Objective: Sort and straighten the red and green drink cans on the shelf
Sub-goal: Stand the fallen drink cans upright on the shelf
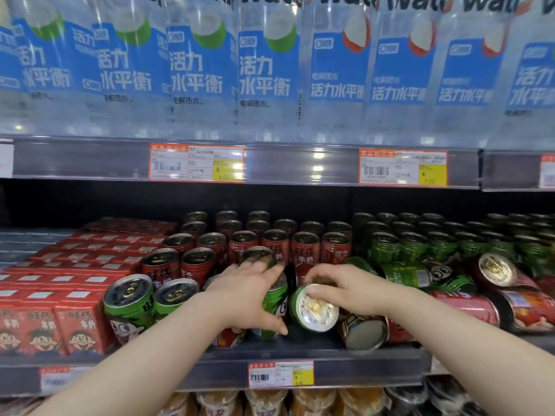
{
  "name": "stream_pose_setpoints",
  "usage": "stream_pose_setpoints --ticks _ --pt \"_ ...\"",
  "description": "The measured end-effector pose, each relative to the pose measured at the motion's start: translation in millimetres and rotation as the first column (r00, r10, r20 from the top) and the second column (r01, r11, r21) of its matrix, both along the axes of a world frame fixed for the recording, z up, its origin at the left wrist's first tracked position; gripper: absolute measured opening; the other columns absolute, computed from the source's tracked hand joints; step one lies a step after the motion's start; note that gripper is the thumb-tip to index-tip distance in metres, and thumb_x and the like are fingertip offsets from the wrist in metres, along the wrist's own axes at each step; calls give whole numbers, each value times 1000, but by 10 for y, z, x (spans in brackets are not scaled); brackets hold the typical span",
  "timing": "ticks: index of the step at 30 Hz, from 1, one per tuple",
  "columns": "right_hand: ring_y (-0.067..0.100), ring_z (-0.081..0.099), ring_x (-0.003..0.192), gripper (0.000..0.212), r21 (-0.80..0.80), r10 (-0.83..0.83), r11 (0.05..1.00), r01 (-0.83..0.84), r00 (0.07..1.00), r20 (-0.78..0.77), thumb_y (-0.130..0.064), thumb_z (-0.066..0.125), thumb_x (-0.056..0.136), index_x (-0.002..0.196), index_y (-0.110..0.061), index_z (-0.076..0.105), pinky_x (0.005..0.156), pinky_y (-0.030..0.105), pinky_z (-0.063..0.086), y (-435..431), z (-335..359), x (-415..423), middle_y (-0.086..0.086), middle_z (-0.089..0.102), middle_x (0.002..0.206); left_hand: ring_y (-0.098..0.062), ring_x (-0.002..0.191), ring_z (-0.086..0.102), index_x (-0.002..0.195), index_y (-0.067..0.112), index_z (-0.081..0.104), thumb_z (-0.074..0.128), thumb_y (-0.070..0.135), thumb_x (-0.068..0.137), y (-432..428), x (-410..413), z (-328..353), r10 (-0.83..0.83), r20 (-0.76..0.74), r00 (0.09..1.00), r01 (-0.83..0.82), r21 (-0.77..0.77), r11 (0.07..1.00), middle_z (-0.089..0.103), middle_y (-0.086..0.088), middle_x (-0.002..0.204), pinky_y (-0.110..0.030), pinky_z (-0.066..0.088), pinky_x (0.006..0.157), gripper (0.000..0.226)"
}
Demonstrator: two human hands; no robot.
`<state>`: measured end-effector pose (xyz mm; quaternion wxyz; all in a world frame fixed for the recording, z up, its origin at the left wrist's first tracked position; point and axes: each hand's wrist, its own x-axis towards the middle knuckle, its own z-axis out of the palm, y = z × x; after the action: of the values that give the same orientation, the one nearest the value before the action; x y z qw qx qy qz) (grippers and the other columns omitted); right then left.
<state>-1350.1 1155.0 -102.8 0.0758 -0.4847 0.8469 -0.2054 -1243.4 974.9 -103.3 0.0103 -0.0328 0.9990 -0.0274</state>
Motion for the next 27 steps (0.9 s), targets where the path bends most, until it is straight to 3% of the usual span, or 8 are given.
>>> stream_pose_setpoints --ticks 3,7,12,15,17,20,24,27 --pt "9 59 103 34 -49 -79 996 78 997 -14 -48 50 89 111 -25 65 93 28 47 -72 30 -70 -6 66 112 -21 144 6 148 28 -1 60 70 67 6 11 -2 3 -1 1000 -3 -3 1000 4 -1 158 -41 10 115 109" --pt "18 59 96 31 -106 -210 973 206 977 -31 -44 50 91 103 -19 63 87 33 49 -169 -20 -100 2 66 104 -23 144 5 148 29 -1 59 72 67 32 19 28 22 18 1000 -22 14 1000 4 -3 158 -43 9 115 109" --pt "19 58 105 31 -105 -149 983 148 989 -7 -32 43 96 110 -14 65 91 29 45 -146 -40 -131 4 66 112 -24 145 1 148 31 1 54 77 66 182 -17 56 23 2 1000 -23 53 998 3 -2 158 -46 -2 115 107" --pt "20 57 112 25 -161 -224 965 206 969 -105 -27 50 93 110 -19 66 96 28 42 -14 73 -339 1 65 119 -22 145 -1 147 36 3 53 75 68 298 -90 44 -15 -30 999 18 92 996 4 2 158 -48 -4 115 101" --pt "19 55 113 25 -98 -285 957 272 942 -176 -26 58 88 112 -22 63 95 27 43 98 130 -506 0 62 123 -23 145 1 147 37 5 50 75 71 324 -124 33 6 -9 1000 -6 96 995 7 1 158 -49 -3 115 95" --pt "19 51 119 44 132 -253 949 286 942 -220 -30 66 82 124 -28 54 98 28 42 195 122 -632 -1 53 133 -23 144 6 146 38 8 46 74 74 320 -129 7 37 13 999 -38 81 996 12 1 157 -48 1 115 90" --pt "18 40 131 56 312 -114 930 195 959 -258 -22 59 85 137 -33 40 103 25 34 167 112 -670 -3 41 145 -22 144 6 146 39 9 47 73 75 336 -127 11 54 15 998 -55 79 995 13 2 157 -46 2 115 88" --pt "18 36 134 60 379 -81 915 141 982 -169 -17 54 84 138 -36 37 108 28 33 72 144 -713 -4 36 149 -23 144 8 146 37 9 47 72 75 352 -125 15 59 11 998 -60 62 996 15 3 156 -44 4 115 87"
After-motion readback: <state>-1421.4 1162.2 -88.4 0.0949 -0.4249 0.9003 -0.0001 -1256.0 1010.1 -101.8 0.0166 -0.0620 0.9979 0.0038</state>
